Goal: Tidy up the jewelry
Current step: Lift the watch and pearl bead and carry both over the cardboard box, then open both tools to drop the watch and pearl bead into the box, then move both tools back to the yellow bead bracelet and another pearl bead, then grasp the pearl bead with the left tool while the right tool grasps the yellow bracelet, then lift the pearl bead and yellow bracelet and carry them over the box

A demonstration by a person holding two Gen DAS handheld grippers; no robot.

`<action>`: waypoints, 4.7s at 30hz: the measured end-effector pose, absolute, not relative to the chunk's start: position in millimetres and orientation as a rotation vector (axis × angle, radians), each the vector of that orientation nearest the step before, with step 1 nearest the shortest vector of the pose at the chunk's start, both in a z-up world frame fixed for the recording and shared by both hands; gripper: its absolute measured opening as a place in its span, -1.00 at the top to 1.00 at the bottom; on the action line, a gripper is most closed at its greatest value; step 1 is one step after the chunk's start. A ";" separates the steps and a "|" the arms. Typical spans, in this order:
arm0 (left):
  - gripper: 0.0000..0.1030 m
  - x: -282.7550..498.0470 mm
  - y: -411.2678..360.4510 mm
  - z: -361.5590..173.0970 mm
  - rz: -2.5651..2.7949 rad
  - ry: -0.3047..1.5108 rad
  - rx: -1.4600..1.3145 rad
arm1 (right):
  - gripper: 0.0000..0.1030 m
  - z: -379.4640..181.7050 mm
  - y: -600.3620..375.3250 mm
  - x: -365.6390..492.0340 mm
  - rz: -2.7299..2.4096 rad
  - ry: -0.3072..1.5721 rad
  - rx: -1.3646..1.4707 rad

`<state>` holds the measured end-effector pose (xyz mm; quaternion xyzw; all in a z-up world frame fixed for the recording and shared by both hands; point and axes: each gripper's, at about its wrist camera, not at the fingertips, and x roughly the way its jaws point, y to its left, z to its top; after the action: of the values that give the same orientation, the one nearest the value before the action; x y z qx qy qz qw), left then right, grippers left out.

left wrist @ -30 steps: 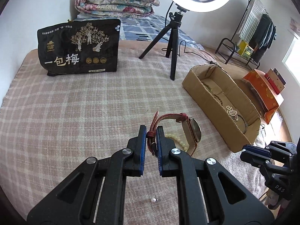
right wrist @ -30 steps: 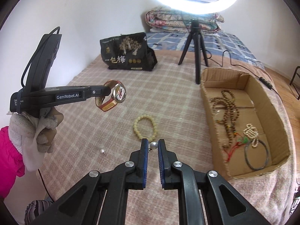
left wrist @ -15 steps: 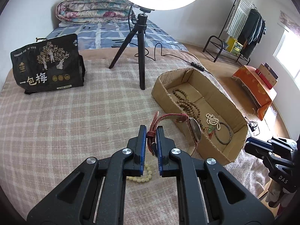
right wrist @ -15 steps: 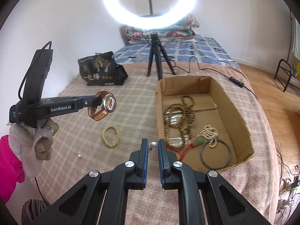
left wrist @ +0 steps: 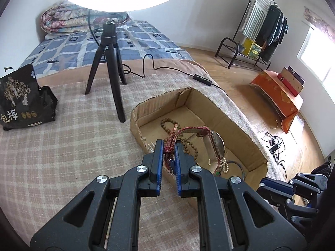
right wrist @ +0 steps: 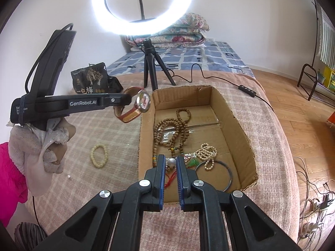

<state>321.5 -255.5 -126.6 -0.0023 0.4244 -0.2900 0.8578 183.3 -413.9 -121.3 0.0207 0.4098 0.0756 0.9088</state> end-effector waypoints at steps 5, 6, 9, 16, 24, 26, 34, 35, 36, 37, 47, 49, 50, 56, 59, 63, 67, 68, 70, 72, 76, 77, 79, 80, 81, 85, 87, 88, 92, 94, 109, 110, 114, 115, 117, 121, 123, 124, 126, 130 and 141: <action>0.84 329.4 -281.3 -128.6 -0.619 0.886 0.010 | 0.84 -128.5 -421.1 191.3 0.149 0.853 0.044; 0.84 330.2 -285.2 -129.6 -0.621 0.886 0.010 | 0.84 -130.1 -422.6 192.3 0.148 0.855 0.046; 0.84 331.2 -295.6 -130.6 -0.629 0.885 0.005 | 0.84 -135.6 -425.6 195.6 0.149 0.864 0.049; 0.83 326.3 -311.2 -129.2 -0.646 0.878 0.031 | 0.82 -140.0 -429.8 197.5 0.149 0.872 0.059; 0.51 320.6 -313.9 -118.4 -0.652 0.841 0.047 | -0.07 -133.5 -428.9 194.1 0.124 0.844 0.064; 0.34 320.4 -311.6 -115.1 -0.649 0.832 0.038 | -0.33 -131.6 -426.8 192.5 0.109 0.832 0.052; -0.16 316.3 -306.7 -106.4 -0.641 0.801 0.052 | -0.74 -126.3 -420.8 189.2 0.076 0.815 0.032; -0.18 315.3 -306.0 -105.2 -0.641 0.796 0.053 | -0.80 -125.5 -420.3 188.7 0.071 0.814 0.032; -0.19 314.2 -305.5 -103.9 -0.642 0.793 0.053 | -0.85 -124.7 -420.0 188.3 0.066 0.811 0.034; -0.20 313.4 -304.7 -102.5 -0.642 0.791 0.052 | -0.88 -123.7 -419.6 187.7 0.063 0.807 0.036; -0.20 302.2 -286.9 -84.9 -0.627 0.763 0.051 | -0.91 -112.5 -407.1 180.3 0.041 0.794 0.006; -0.20 298.6 -279.3 -79.4 -0.624 0.752 0.055 | -0.91 -109.6 -404.3 177.1 0.039 0.790 0.000; -0.20 296.4 -274.4 -76.2 -0.619 0.747 0.056 | -0.91 -107.7 -402.9 175.4 0.039 0.787 -0.001; -0.20 286.4 -229.6 -56.8 -0.589 0.714 0.051 | -0.91 -95.2 -393.8 166.4 0.050 0.763 0.014; -0.20 281.4 -203.1 -46.3 -0.564 0.699 0.051 | -0.91 -88.3 -386.4 162.3 0.066 0.758 0.017; -0.20 270.5 -165.6 -33.8 -0.527 0.674 0.067 | -0.91 -82.0 -370.6 157.3 0.105 0.759 0.010; -0.20 256.3 -128.2 -31.5 -0.491 0.665 0.081 | -0.91 -80.8 -350.0 154.6 0.146 0.769 -0.019; -0.20 253.7 -119.2 -33.0 -0.483 0.668 0.080 | -0.91 -81.0 -345.1 154.9 0.155 0.776 -0.024; -0.20 247.0 -100.7 -37.8 -0.467 0.679 0.075 | -0.91 -82.8 -336.4 155.7 0.173 0.785 -0.029; -0.20 239.4 -84.1 -44.9 -0.458 0.694 0.070 | -0.90 -84.9 -327.7 156.7 0.191 0.793 -0.037; -0.20 224.1 -61.6 -68.3 -0.449 0.741 0.088 | -0.90 -91.5 -312.1 163.1 0.225 0.822 -0.026; -0.20 220.4 -57.3 -75.5 -0.447 0.755 0.094 | -0.87 -93.4 -308.5 164.6 0.229 0.829 -0.026; -0.20 212.3 -49.9 -90.1 -0.450 0.787 0.093 | -0.81 -99.0 -302.2 170.0 0.239 0.848 -0.024; -0.20 208.2 -47.8 -96.9 -0.455 0.800 0.092 | -0.76 -101.5 -299.4 172.7 0.245 0.859 -0.019; -0.20 203.8 -45.4 -103.6 -0.460 0.813 0.092 | -0.69 -104.5 -296.9 175.5 0.252 0.871 -0.013; -0.07 191.1 -39.7 -128.9 -0.486 0.859 0.073 | -0.53 -117.6 -285.9 185.7 0.271 0.913 -0.003; 0.06 187.7 -41.8 -139.8 -0.499 0.888 0.067 | -0.39 -125.2 -279.3 191.0 0.282 0.938 -0.011; 0.09 186.0 -43.0 -145.4 -0.507 0.900 0.064 | -0.36 -128.9 -276.1 193.9 0.287 0.951 -0.016; 0.10 178.9 -51.8 -163.9 -0.540 0.935 0.066 | -0.21 -143.3 -265.9 203.7 0.294 0.987 -0.026; 0.10 176.0 -57.0 -171.3 -0.555 0.946 0.069 | -0.20 -150.7 -261.6 209.2 0.300 1.004 -0.024; 0.32 178.1 -79.2 -207.9 -0.584 0.974 0.161 | 0.08 -195.0 -249.2 244.9 0.300 1.104 0.006; 0.32 179.5 -78.9 -209.4 -0.587 0.976 0.157 | 0.09 -197.0 -248.8 247.0 0.296 1.107 0.012; 0.33 181.1 -80.1 -211.6 -0.601 0.978 0.166 | 0.10 -203.5 -248.9 254.4 0.291 1.117 0.044; 0.33 180.8 -80.8 -212.3 -0.602 0.979 0.169 | 0.10 -204.8 -248.8 255.9 0.288 1.120 0.047; 0.43 180.8 -81.8 -213.7 -0.604 0.985 0.172 | 0.17 -208.1 -247.9 259.0 0.279 1.127 0.047; 0.57 182.2 -84.5 -217.6 -0.604 0.991 0.178 | 0.20 -213.5 -246.5 264.4 0.270 1.135 0.052; 0.59 181.7 -84.1 -218.5 -0.605 0.991 0.174 | 0.22 -215.3 -245.8 266.8 0.268 1.138 0.053; 0.65 181.9 -84.0 -218.9 -0.603 0.990 0.175 | 0.22 -216.2 -245.4 267.8 0.267 1.139 0.053; 0.69 182.9 -83.8 -219.5 -0.598 0.992 0.175 | 0.24 -218.2 -244.9 269.2 0.266 1.142 0.053; 0.69 183.8 -83.6 -219.9 -0.599 0.992 0.171 | 0.32 -223.4 -241.0 272.4 0.264 1.150 0.044; 0.70 183.8 -83.7 -220.5 -0.591 0.997 0.142 | 0.88 -227.6 -230.8 274.4 0.239 1.153 -0.049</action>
<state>183.8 -83.7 -220.5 0.0671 0.4708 -0.2792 0.8342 274.4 -230.8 -227.6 -0.0231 0.5438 0.1126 0.8313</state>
